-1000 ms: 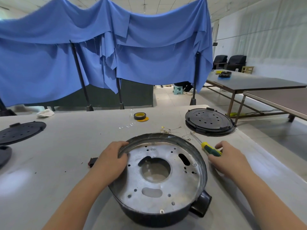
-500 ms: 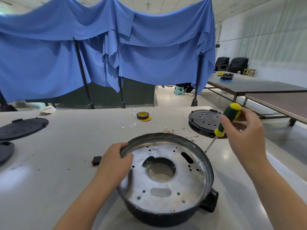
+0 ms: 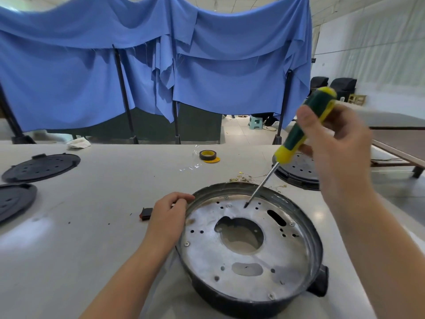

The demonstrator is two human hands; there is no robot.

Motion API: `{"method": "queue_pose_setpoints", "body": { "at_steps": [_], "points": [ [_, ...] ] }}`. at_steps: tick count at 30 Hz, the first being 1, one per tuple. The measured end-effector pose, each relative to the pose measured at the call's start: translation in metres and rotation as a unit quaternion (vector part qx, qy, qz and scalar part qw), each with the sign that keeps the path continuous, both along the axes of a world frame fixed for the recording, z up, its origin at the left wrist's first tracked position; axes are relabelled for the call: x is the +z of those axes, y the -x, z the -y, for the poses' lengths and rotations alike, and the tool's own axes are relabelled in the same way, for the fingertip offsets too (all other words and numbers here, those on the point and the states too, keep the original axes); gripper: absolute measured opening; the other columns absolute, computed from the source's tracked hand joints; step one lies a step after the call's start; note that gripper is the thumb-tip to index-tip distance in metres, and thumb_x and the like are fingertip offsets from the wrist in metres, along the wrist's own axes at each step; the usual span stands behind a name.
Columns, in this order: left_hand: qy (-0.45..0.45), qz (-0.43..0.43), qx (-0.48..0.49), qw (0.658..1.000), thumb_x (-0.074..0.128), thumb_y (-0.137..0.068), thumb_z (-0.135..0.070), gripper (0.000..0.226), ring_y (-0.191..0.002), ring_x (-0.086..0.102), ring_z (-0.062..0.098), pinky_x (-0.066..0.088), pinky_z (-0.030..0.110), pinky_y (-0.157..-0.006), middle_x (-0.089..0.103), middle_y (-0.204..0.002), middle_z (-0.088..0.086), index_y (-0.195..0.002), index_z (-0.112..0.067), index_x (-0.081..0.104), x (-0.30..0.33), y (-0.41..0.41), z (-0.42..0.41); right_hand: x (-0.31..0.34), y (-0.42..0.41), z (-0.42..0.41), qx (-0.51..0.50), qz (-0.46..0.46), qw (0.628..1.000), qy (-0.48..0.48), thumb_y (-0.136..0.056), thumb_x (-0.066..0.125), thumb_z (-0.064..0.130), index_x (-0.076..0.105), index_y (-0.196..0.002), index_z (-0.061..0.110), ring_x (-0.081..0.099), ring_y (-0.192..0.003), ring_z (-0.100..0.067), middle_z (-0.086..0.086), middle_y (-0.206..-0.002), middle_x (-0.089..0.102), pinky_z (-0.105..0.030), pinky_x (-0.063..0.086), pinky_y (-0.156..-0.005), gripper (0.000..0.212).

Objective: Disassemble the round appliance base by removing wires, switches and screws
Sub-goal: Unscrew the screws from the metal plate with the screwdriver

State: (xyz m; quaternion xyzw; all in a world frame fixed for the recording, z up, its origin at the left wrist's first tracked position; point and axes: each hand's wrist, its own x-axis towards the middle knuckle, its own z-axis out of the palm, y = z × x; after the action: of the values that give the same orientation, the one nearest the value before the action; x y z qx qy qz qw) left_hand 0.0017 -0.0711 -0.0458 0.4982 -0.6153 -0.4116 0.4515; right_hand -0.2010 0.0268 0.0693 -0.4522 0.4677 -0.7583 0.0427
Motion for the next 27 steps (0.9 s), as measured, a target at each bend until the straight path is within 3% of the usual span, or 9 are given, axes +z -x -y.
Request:
{"method": "queue_pose_setpoints", "body": {
  "at_steps": [5, 10, 18, 27],
  "points": [
    [-0.010, -0.064, 0.023, 0.998, 0.040, -0.090, -0.003, 0.030, -0.097, 0.061, 0.015, 0.050, 0.035, -0.087, 0.067, -0.099, 0.001, -0.091, -0.016, 0.068, 0.000, 0.010, -0.011, -0.016, -0.033, 0.019, 0.095, 0.027, 0.994, -0.051, -0.075, 0.074, 0.036, 0.062, -0.091, 0.022, 0.071, -0.075, -0.005, 0.012, -0.081, 0.069, -0.019, 0.055, -0.058, 0.024],
    [0.002, -0.069, 0.006, 0.998, 0.039, -0.092, -0.006, 0.030, -0.099, 0.059, 0.013, 0.049, 0.031, -0.085, 0.065, -0.101, 0.000, -0.094, -0.019, 0.065, -0.004, 0.017, -0.018, -0.027, -0.050, 0.030, 0.143, 0.022, 0.986, -0.079, -0.077, 0.072, 0.031, 0.062, -0.094, 0.022, 0.070, -0.072, -0.001, 0.020, -0.076, 0.068, -0.018, 0.055, -0.057, 0.021],
    [0.006, -0.087, 0.000, 0.996, 0.035, -0.093, -0.007, 0.033, -0.091, 0.060, 0.010, 0.046, 0.022, -0.071, 0.065, -0.095, -0.003, -0.093, -0.020, 0.064, -0.006, 0.019, -0.019, -0.036, -0.057, 0.035, 0.149, -0.016, 0.982, -0.116, -0.077, 0.073, 0.033, 0.062, -0.098, 0.022, 0.071, -0.077, -0.008, 0.005, -0.094, 0.067, -0.024, 0.059, -0.062, 0.026],
    [0.009, -0.075, -0.007, 0.997, 0.034, -0.095, -0.009, 0.032, -0.095, 0.058, 0.009, 0.048, 0.024, -0.078, 0.063, -0.096, -0.005, -0.093, -0.024, 0.063, -0.007, 0.018, -0.018, -0.038, -0.059, 0.034, 0.154, -0.041, 0.980, -0.122, -0.074, 0.070, 0.038, 0.057, -0.094, 0.029, 0.070, -0.077, -0.006, 0.006, -0.096, 0.065, -0.021, 0.058, -0.062, 0.026]
  ]
}}
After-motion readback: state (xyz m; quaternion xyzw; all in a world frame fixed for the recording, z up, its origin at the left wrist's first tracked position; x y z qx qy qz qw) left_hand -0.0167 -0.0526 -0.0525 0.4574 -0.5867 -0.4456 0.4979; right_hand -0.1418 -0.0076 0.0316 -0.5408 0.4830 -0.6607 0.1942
